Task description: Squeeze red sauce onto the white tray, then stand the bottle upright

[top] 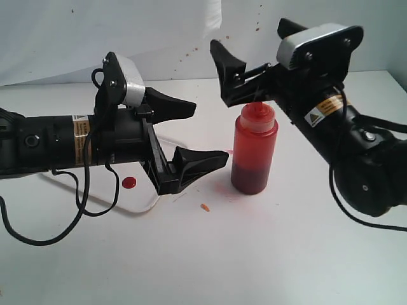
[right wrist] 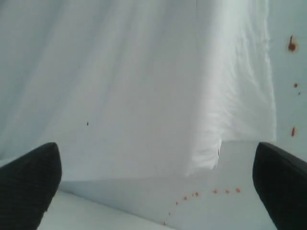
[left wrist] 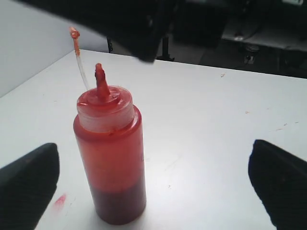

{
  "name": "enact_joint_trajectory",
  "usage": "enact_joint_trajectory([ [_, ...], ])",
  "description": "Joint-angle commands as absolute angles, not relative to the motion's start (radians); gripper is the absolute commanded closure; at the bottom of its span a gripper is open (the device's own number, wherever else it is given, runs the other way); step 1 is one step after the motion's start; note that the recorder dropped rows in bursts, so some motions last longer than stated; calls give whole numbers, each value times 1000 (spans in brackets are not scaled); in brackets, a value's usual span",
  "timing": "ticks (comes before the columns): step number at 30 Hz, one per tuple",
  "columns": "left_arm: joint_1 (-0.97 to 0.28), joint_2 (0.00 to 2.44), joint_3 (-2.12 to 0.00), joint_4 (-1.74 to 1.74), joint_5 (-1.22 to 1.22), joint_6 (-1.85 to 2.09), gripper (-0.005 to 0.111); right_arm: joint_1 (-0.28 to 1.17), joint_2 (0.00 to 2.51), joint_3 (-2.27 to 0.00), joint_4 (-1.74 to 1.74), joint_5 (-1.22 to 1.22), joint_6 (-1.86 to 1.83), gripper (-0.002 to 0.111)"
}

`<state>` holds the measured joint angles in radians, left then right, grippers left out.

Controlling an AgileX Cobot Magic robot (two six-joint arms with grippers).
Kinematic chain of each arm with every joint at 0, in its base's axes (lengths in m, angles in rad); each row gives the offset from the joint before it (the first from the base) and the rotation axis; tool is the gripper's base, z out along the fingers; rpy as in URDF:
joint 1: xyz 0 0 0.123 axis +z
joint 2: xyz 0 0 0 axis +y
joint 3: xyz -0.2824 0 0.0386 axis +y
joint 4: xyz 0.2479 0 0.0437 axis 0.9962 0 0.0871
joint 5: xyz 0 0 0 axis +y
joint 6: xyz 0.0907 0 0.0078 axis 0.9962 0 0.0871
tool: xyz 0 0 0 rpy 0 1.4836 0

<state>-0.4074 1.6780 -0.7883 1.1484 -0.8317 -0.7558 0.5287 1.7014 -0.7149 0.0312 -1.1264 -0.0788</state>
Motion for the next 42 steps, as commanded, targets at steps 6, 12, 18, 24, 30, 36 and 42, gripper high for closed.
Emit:
enact_joint_trajectory([
  [6, -406, 1630, -792, 1111, -830, -748, 2, 528, 1289, -718, -108, -691, -73, 3],
  [12, -406, 1514, -792, 1111, -830, -782, 2, 528, 1034, -718, -191, -461, -73, 3],
  [18, -406, 1379, -792, 1161, -830, -860, 2, 528, 786, -718, -191, -214, -73, 3],
  [24, -406, 1274, -792, 1295, -708, -1017, 2, 528, 605, -718, -191, -85, -73, 3],
  [30, -406, 1175, -792, 1364, -603, -1177, 12, 528, 453, -718, -191, 25, -73, 4],
  [36, -406, 1038, -792, 1505, -729, -1175, 106, 528, 366, -718, -191, 106, -76, 108],
  [42, -406, 926, -792, 1543, -645, -1256, 107, 528, 366, -718, -172, 156, -76, 108],
])
